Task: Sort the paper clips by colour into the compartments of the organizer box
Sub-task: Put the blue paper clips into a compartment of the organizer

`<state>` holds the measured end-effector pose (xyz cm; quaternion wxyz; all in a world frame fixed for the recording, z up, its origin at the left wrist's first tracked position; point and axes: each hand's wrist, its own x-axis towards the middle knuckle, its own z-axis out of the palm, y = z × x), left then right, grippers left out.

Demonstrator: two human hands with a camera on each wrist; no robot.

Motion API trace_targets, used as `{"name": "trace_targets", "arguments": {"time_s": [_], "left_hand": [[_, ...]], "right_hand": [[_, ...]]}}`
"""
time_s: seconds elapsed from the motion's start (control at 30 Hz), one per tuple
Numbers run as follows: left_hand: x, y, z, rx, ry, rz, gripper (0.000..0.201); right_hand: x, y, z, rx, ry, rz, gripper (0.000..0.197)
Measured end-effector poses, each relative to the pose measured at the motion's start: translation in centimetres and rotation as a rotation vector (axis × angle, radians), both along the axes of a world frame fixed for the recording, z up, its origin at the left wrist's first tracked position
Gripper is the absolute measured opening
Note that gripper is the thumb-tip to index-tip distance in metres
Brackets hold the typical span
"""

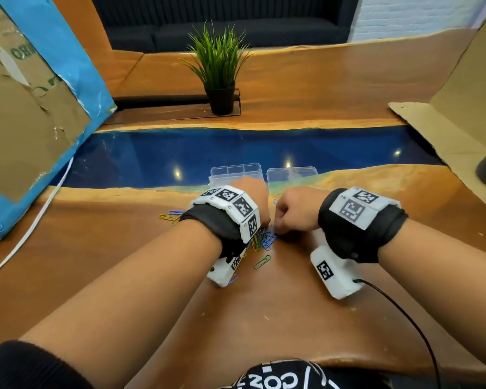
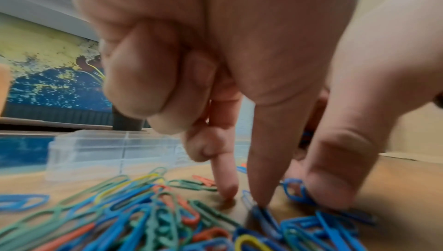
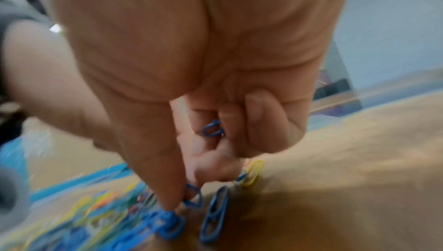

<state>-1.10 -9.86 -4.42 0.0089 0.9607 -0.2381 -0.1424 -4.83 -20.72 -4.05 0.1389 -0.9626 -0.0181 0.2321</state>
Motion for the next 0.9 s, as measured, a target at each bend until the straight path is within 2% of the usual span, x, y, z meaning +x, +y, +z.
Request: {"name": "trace_targets", "arguments": {"time_s": [0.03, 0.1, 0.27, 0.37, 0.47, 0.53, 0.6, 0.7, 0.77, 0.9], "left_hand": [[0.0, 0.0, 0.0, -0.010, -0.005, -0.012, 0.037], [-0.1, 0.0, 0.0, -0.029, -0.021, -0.035, 0.043], [-0.2, 0.1, -0.3, 0.021, -0.054, -0.058, 0.039], [0.1, 0.1, -0.3, 0.017, -0.024, -0.069, 0.036], [0.2, 0.2, -0.5, 0.003, 0.007, -0.050, 0.036], [0.3, 0.4, -0.5, -0.008, 0.030, -0.026, 0.034], [0.5, 0.6, -0.5, -0.027, 0.066, -0.008, 0.028], [1.1, 1.1, 0.3, -0.154, 0.139, 0.017, 0.016], [1.6, 1.7, 1.2, -0.270, 0.195, 0.056, 0.013], [3.2, 3.7, 2.2, -0.484, 0.236, 0.151, 0.008]], "right_hand": [[0.0, -0.5, 0.1, 0.034, 0.010, -0.024, 0.008], [0.0, -1.7, -0.1, 0.152, 0.051, -0.091, 0.015], [0.0, -4.1, -0.9, 0.735, 0.227, -0.394, 0.022], [-0.3, -4.4, -0.8, 0.877, 0.257, -0.559, 0.025], [-0.8, -4.4, -0.6, 0.931, 0.255, -0.699, 0.020], [-1.0, -4.1, -0.4, 0.900, 0.250, -0.694, 0.014], [-1.2, -3.6, -0.3, 0.771, 0.219, -0.614, 0.012], [-1.6, -2.5, -0.1, 0.272, 0.118, -0.339, 0.016], [-1.7, -1.5, 0.0, -0.017, 0.037, -0.195, 0.026], [-1.1, 0.0, 0.0, -0.139, -0.005, -0.092, 0.020]]}}
